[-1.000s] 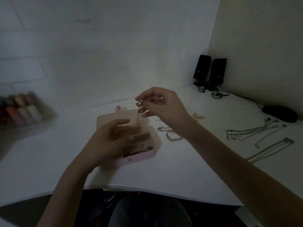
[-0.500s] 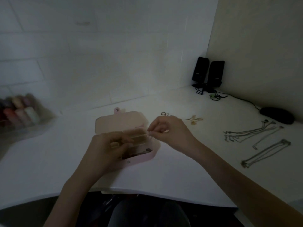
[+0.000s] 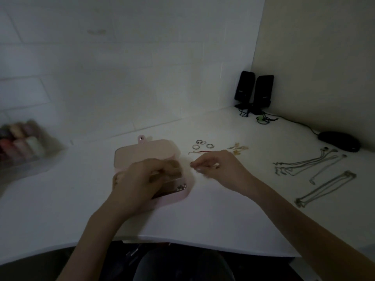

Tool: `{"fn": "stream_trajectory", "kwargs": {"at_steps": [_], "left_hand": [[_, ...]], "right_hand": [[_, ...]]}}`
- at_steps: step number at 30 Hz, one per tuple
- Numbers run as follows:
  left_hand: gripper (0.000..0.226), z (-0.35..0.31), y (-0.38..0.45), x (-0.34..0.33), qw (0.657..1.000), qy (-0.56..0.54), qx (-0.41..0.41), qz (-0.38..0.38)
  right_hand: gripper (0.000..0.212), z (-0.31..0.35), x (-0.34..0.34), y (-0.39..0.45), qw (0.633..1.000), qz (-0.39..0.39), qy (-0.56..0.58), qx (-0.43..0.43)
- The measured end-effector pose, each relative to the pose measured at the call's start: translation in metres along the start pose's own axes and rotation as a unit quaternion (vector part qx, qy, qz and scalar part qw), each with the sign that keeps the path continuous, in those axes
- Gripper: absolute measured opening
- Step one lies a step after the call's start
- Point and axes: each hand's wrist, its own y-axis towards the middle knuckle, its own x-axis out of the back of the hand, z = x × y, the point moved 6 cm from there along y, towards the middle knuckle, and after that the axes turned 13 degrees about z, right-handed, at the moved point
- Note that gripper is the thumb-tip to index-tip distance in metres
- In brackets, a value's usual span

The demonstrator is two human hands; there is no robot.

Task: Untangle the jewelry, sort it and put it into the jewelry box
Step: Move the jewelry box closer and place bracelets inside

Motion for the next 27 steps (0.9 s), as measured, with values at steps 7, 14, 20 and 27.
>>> {"fn": "stream_trajectory", "kwargs": {"at_steps": [7, 14, 20, 27], "left_hand": [[0.020, -0.050, 0.071, -0.063, 0.995, -0.062, -0.072, 0.036], [0.033, -0.118, 0.154, -0.177, 0.975, -0.078, -0.134, 0.160], [0.048, -0.146, 0.180, -0.236, 0.963, -0.019, -0.118, 0.240], [0.056, -0.144, 0.173, -0.258, 0.954, 0.117, -0.142, 0.235]], "right_hand": [[0.009, -0.074, 0.099, -0.058, 0.984, -0.116, -0.097, -0.098], [0.024, -0.169, 0.209, -0.128, 0.910, -0.279, -0.150, -0.266], [0.031, -0.221, 0.257, -0.127, 0.875, -0.263, -0.206, -0.351], [0.028, -0.253, 0.243, -0.117, 0.838, -0.237, -0.242, -0.429]]}}
